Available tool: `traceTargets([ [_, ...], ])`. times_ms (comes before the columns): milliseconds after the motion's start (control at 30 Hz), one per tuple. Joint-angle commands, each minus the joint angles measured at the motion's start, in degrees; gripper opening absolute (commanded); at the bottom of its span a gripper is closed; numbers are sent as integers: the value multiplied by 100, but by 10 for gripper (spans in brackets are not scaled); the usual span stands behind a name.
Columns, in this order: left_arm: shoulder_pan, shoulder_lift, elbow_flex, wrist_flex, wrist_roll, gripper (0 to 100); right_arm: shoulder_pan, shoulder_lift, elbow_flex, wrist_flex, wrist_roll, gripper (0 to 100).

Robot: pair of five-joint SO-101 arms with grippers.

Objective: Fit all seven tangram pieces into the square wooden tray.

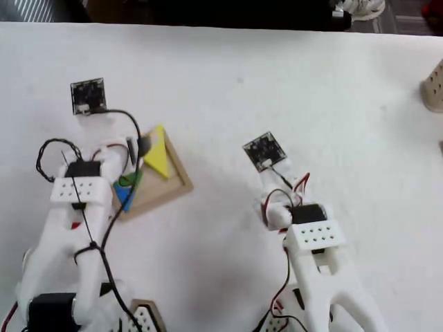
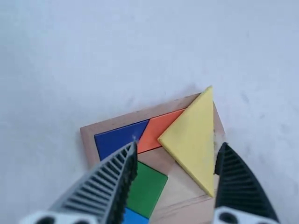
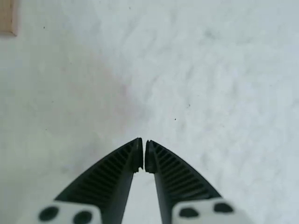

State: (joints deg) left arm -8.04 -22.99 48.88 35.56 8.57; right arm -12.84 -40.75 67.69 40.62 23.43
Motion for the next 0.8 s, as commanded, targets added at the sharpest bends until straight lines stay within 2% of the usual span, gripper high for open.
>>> traceTargets([
  [0,-31,13,-334,-141,70,268,40,-22,-26,-110,9,18],
  [100,-22,84,-334,-571,70,267,48,-22,-26,-110,9,18],
  [300,48,1288,-1292,-149,79,262,40,-22,-26,-110,9,18],
  [467,31,2510,-2295,-62,70,119,40,-22,-26,-110,9,18],
  [600,48,2897,-2831,440,44,23,40,-22,-26,-110,9,18],
  [767,48,3081,-2945,510,62,24,31,-22,-26,-110,9,18],
])
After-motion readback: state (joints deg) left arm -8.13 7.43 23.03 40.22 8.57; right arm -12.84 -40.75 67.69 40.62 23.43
